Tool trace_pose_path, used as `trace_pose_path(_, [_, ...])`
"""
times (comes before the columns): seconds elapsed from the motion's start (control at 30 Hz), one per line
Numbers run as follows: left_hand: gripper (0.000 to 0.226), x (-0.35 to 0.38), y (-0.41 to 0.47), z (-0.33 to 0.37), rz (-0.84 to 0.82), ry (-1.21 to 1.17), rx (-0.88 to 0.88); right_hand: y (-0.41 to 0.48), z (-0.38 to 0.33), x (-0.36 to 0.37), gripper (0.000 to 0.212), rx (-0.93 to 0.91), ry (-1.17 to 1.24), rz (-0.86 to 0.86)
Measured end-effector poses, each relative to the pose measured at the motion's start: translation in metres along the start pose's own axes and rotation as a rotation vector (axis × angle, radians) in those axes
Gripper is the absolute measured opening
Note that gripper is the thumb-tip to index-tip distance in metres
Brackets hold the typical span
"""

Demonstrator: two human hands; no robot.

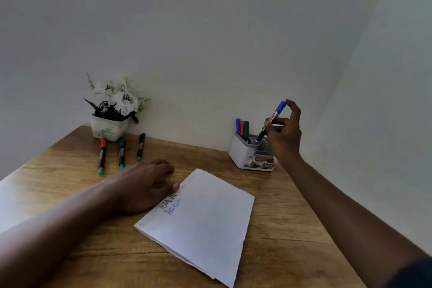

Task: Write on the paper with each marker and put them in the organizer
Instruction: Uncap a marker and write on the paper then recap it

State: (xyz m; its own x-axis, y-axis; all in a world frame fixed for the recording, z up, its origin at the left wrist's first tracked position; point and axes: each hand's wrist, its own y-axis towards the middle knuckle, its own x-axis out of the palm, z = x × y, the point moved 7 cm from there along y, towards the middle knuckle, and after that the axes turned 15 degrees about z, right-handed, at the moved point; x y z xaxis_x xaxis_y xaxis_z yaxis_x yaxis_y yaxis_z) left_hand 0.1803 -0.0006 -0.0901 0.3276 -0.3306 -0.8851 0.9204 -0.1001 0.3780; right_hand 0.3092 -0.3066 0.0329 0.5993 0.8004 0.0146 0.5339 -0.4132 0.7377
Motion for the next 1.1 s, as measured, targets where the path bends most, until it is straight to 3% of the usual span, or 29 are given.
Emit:
trace_pose_path(0.4, [0.065, 0.0, 0.002, 0.001, 0.016, -0.011, 0.0, 0.053, 0.042, 0.024, 0.063, -0.138, -0.325, 0.036])
trace_pose_path(0.53, [0.065, 0.0, 0.003, 0.001, 0.024, -0.01, -0.003, 0.057, 0.066, 0.033, 0.062, -0.077, -0.456, -0.066])
trace_pose_path(0.67, [0.065, 0.001, 0.004, 0.0, 0.023, 0.0, 0.005, 0.049, 0.093, 0.046, 0.05, 0.046, -0.636, -0.312])
trace_pose_path(0.83, [0.064, 0.0, 0.003, 0.001, 0.016, -0.002, 0.006, 0.054, 0.094, 0.038, 0.047, 0.081, -0.6, -0.272])
trace_pose_path(0.9, [0.065, -0.001, 0.003, 0.001, 0.009, -0.003, 0.0, 0.054, 0.079, 0.033, 0.048, -0.005, -0.552, -0.151])
trace_pose_path(1.0, [0.066, -0.003, 0.001, 0.003, 0.001, 0.001, -0.009, 0.033, 0.025, 0.026, 0.042, -0.37, -0.44, 0.033])
trace_pose_path(1.1, [0.065, -0.003, 0.0, 0.007, 0.001, 0.013, -0.008, -0.015, -0.033, 0.033, 0.033, -0.654, -0.231, -0.029])
